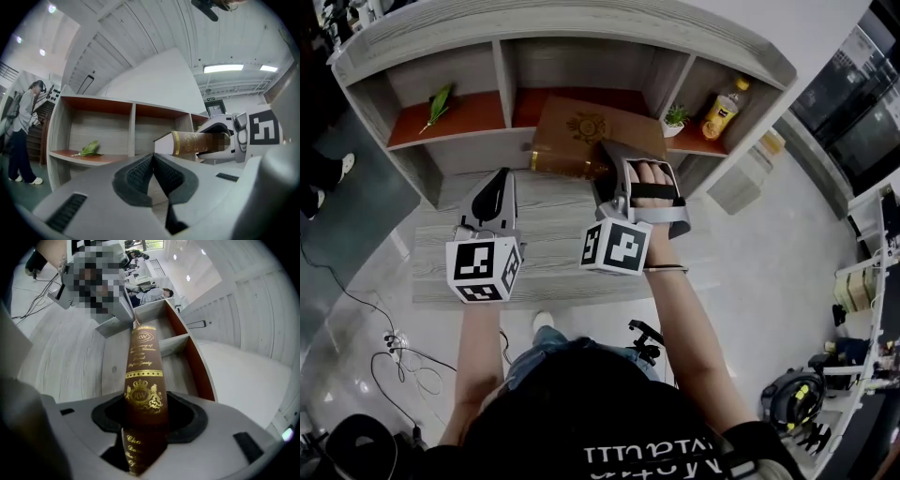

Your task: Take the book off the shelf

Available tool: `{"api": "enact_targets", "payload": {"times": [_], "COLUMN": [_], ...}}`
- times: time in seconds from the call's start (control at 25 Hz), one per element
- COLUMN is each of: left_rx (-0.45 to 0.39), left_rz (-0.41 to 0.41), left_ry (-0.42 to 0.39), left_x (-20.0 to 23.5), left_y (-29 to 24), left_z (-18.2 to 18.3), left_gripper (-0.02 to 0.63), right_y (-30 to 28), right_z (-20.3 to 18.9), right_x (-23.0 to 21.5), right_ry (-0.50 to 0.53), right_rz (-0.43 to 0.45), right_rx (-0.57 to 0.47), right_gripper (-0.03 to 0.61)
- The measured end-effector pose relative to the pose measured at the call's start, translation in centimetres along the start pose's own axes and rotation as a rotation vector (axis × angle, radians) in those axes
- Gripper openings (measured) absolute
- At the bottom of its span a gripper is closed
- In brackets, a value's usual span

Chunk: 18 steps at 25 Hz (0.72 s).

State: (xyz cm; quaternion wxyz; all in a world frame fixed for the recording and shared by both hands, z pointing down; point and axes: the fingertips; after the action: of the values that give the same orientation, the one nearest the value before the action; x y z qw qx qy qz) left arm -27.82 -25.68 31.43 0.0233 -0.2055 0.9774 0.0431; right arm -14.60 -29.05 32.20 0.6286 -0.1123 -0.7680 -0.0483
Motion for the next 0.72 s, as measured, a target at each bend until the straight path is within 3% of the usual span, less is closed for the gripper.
{"api": "enact_targets", "payload": {"times": [0.72], "left_rx": [0.018], "left_rz": [0.074], "left_ry": [-0.015], "left_x": [-5.3], "left_y": [4.4], "left_z": [0.4], "left_gripper": [0.011], "right_y": [5.8], "right_z": [-1.8], "right_x": [1.3], "right_ry": [-0.190], "right_rz": [0.051], "right_rx": [-0.050], "right_gripper": [0.229]}}
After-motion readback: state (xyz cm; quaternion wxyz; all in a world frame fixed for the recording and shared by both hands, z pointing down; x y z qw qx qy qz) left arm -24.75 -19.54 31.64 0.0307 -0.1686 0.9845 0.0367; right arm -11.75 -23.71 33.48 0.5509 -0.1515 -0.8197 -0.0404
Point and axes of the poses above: the fingertips, and each gripper's own axes: y backward along the fingers, x to its left, z out of its top, and after that the axes turned 7 degrees about -z, right-handed
